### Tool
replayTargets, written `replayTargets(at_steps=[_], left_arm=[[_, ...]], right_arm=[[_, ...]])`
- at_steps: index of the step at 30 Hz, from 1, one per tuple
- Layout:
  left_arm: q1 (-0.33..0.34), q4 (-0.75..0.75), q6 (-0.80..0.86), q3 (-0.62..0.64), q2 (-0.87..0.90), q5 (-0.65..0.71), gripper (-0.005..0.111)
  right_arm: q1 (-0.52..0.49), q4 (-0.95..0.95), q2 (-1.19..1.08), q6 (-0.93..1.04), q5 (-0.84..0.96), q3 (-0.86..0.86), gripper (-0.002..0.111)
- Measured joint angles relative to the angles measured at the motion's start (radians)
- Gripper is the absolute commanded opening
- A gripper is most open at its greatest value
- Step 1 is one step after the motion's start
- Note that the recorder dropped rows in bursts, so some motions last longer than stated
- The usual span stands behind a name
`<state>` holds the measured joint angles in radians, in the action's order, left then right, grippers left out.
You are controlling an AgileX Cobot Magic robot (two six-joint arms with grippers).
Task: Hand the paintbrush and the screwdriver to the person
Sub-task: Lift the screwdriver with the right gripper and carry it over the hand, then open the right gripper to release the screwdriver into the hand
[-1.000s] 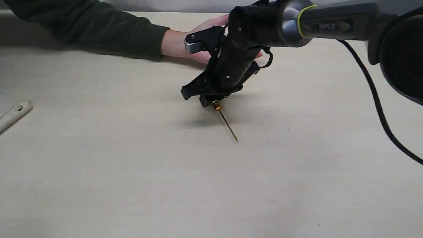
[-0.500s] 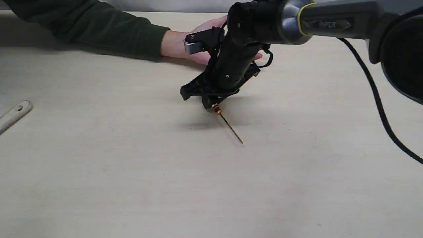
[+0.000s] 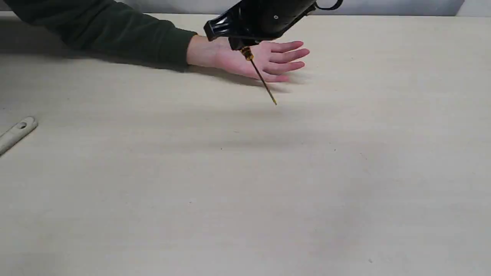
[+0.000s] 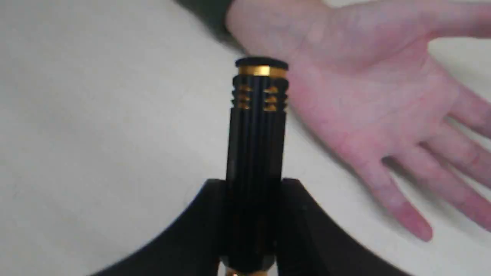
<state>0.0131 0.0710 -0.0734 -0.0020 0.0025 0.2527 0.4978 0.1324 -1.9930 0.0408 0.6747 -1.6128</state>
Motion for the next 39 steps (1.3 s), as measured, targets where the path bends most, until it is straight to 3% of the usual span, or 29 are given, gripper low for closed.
replayTargets(at_steps=[10,20,22,26,29,39], left_arm=[[0.000,0.000,0.000,0.000,0.000,0.000,0.000],[0.000,0.000,0.000,0.000,0.000,0.000,0.000],[0.000,0.000,0.000,0.000,0.000,0.000,0.000],[0.000,0.000,0.000,0.000,0.000,0.000,0.000],[0.000,0.000,0.000,0.000,0.000,0.000,0.000],[0.000,0.000,0.000,0.000,0.000,0.000,0.000]], right_arm=[[-0.091,-0.031,-0.143,-0.035,-0.019,-0.168,0.004],[-0.102,-0.046,-0.347,-0.052,0.037,-0.371,0.006],[-0.102,-0.053,-0.376,-0.056,0.040,-0.393,0.013],[-0.102,-0.058,-0.394,-0.061,0.041,-0.415,0.042],[-0.102,-0.062,-0.394,-0.076,0.060,-0.436,0.056],[-0.175,-0.066,-0.349,-0.107,0.205,-0.458,0.057]])
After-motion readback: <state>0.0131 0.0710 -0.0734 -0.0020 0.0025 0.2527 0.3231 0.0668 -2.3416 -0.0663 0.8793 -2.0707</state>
